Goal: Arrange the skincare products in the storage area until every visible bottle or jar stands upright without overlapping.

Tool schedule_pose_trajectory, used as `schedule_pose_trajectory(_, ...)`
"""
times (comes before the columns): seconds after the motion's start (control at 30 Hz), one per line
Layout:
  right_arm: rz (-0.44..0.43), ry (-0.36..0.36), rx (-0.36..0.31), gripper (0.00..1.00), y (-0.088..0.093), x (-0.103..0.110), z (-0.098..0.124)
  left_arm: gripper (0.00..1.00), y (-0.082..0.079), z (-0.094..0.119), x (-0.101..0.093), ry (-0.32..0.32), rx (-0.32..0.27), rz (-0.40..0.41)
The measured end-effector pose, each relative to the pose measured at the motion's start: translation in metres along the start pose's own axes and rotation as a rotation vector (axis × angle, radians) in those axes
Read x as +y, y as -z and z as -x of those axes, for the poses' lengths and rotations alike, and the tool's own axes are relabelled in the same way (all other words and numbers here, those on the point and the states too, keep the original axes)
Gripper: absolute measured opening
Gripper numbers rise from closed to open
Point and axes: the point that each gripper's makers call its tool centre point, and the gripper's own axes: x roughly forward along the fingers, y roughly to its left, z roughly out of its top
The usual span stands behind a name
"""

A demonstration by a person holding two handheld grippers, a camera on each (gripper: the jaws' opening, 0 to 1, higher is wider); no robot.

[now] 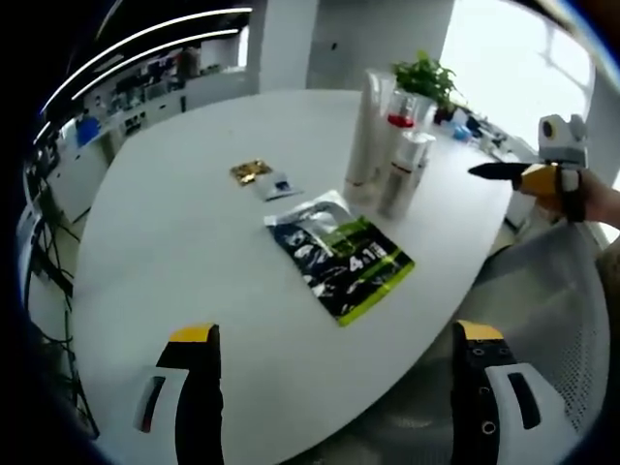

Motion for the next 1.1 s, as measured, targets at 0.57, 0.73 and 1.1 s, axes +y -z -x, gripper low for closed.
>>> schedule_pose_trajectory(0.57, -0.006, 0.007, 0.013, 0.86, 0.005, -0.003, -0.001, 0.97, -0.021, -0.028, 0.014, -0.006, 0.053, -0.038)
schedule_pose_trajectory(0.73, -0.025, 0.015, 0.011, 0.86, 0.005, -0.007, 0.0, 0.97, -0.029, -0.041, 0.024, -0.023, 0.069, -0.039)
schedule_pose_trajectory(1.1, -0.054, 0.036, 0.007, 0.88, 0.006, -0.013, 0.0, 0.97, -0.065, -0.073, 0.032, -0.026, 0.064, -0.056)
